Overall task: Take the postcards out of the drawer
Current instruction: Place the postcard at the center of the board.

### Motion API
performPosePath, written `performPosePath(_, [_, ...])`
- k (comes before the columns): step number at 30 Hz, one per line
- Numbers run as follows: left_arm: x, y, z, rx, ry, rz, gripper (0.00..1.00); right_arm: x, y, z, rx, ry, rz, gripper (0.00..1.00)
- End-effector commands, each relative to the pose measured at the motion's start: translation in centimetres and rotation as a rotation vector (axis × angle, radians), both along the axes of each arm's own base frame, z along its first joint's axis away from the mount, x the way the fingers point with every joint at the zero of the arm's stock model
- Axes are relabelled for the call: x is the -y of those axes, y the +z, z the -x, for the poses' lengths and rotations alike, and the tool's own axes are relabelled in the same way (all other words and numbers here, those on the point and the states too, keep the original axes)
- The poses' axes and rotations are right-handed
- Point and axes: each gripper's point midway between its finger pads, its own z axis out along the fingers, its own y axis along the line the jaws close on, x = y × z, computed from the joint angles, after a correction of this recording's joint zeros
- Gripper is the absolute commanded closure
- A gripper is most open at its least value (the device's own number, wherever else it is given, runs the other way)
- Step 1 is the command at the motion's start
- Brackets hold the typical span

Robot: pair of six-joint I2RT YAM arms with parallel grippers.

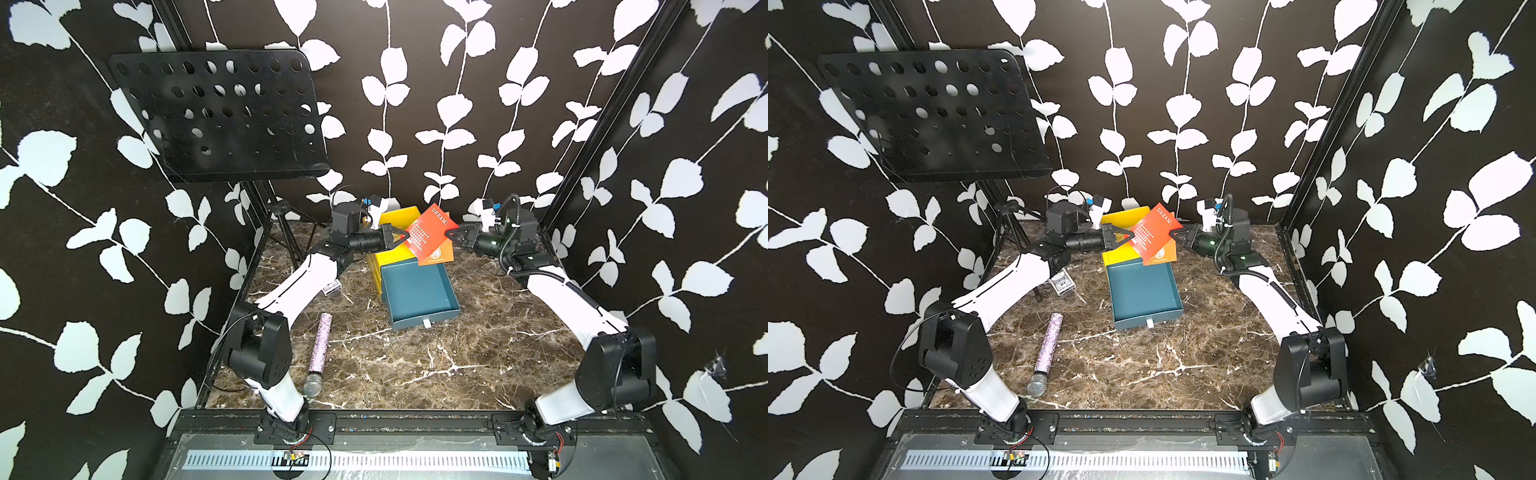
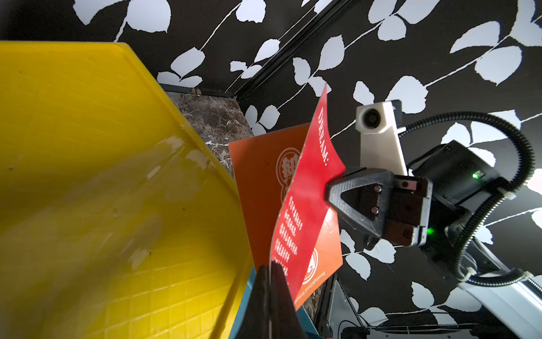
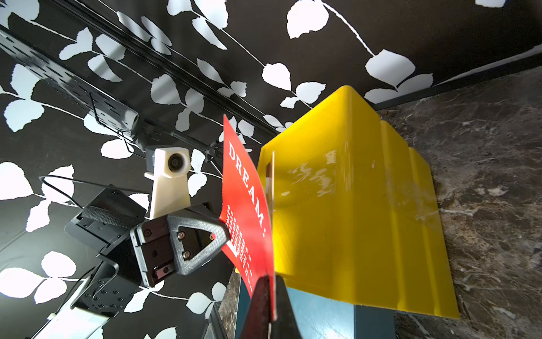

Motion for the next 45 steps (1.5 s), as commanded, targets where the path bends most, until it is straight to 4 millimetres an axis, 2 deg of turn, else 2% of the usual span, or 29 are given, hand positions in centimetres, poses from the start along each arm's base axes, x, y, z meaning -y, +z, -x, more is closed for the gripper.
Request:
performPosePath(1, [-4.0, 2.4, -2.2, 0.069, 0.171, 0.008, 1.00, 1.8, 1.5, -0.9, 0.047, -0.070, -0.020, 0.96])
performPosePath(7, [-4.5, 1.8, -2.4, 0.051, 0.202, 0.009, 1.00, 1.6, 0.2, -1.2, 0.017, -0.067, -0.033, 0.94])
performPosePath(13, [-6.3, 1.6, -3.6, 0.049, 0.300, 0.007, 1.00, 1.6, -1.4, -1.5, -0.017, -0.070, -0.030, 0.91])
performPosePath(20, [-7.1, 2.3, -3.3, 0.065, 0.321, 0.012, 1.00, 1.9, -2.1, -2.0, -0.028, -0.081, -0.038, 1.00])
performPosePath(27, [-7.6, 3.2, -2.3, 0.102, 0.324, 0.010, 1.00, 4.8, -0.5, -2.3, 0.003, -0.123, -0.031, 1.00])
performPosePath(30, [-7.8, 3.6, -1.9, 0.111, 0.327, 0.011, 1.00, 7.0, 0.2, -2.5, 0.015, -0.165, 0.008, 1.00])
performPosePath(35, [-8.0, 4.1, -1.5, 0.126, 0.328, -0.008, 1.00, 11.0, 0.2, -3.5, 0.011, -0.233, 0.060, 1.00])
performPosePath(37, [-8.1, 3.7, -1.4, 0.123, 0.329, -0.033, 1.00, 12.8, -0.8, -4.2, -0.012, -0.263, 0.100, 1.00])
performPosePath(38, [-8.2, 3.6, -1.4, 0.123, 0.332, -0.042, 1.00, 13.5, -1.9, -4.4, -0.035, -0.274, 0.121, 1.00])
performPosePath(40, [-8.4, 2.9, -1.4, 0.116, 0.336, -0.061, 1.00, 14.8, -2.4, -5.5, -0.045, -0.292, 0.163, 1.00])
performPosePath(43, [-8.3, 2.5, -1.3, 0.112, 0.332, -0.067, 1.00, 15.5, -6.2, -7.1, -0.124, -0.280, 0.214, 1.00])
performPosePath(45, [-8.4, 2.6, -1.1, 0.116, 0.328, -0.070, 1.00, 15.3, -7.9, -8.0, -0.160, -0.249, 0.217, 1.00])
